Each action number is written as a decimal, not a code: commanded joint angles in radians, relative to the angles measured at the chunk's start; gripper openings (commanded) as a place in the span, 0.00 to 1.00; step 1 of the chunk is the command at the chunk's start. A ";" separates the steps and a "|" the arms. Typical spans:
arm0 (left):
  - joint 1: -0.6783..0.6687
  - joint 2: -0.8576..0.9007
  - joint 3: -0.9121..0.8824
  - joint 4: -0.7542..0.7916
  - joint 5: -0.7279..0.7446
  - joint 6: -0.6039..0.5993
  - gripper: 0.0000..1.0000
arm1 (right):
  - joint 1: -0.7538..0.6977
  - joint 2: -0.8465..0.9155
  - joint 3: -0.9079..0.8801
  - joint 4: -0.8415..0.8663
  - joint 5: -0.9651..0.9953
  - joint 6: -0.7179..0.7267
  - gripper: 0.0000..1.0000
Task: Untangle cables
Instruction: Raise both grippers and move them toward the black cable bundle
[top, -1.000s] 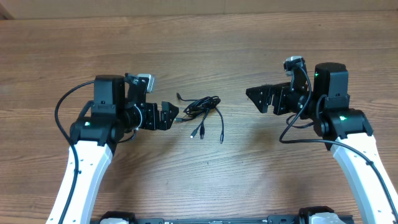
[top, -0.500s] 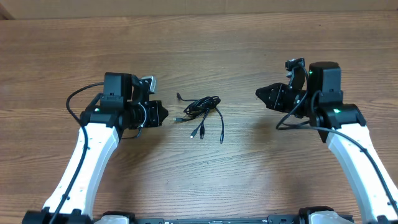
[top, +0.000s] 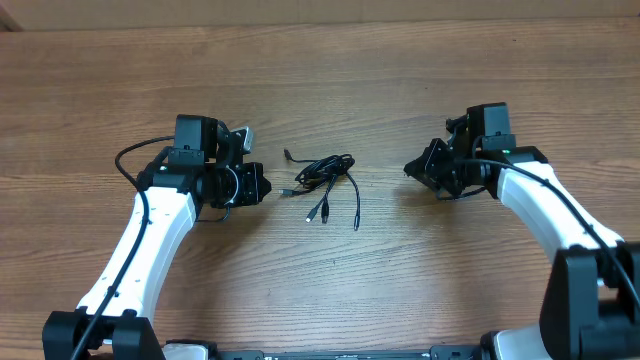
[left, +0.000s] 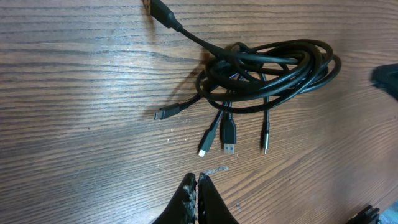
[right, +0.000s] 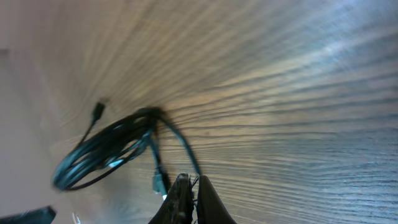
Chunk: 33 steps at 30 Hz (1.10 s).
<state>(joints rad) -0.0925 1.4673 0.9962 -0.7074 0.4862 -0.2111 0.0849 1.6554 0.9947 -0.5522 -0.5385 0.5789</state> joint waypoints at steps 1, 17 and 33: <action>-0.015 0.017 0.024 0.001 0.012 -0.014 0.06 | -0.001 0.049 0.019 0.005 0.032 0.071 0.04; -0.034 0.018 0.022 -0.009 -0.059 -0.014 0.11 | 0.018 0.169 -0.020 0.055 0.143 0.216 0.04; -0.034 0.018 0.023 -0.063 -0.047 -0.173 0.04 | 0.035 0.169 -0.024 0.066 0.145 0.265 0.17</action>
<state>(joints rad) -0.1184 1.4761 0.9962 -0.7712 0.4374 -0.2970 0.1066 1.8236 0.9756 -0.4957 -0.4030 0.8360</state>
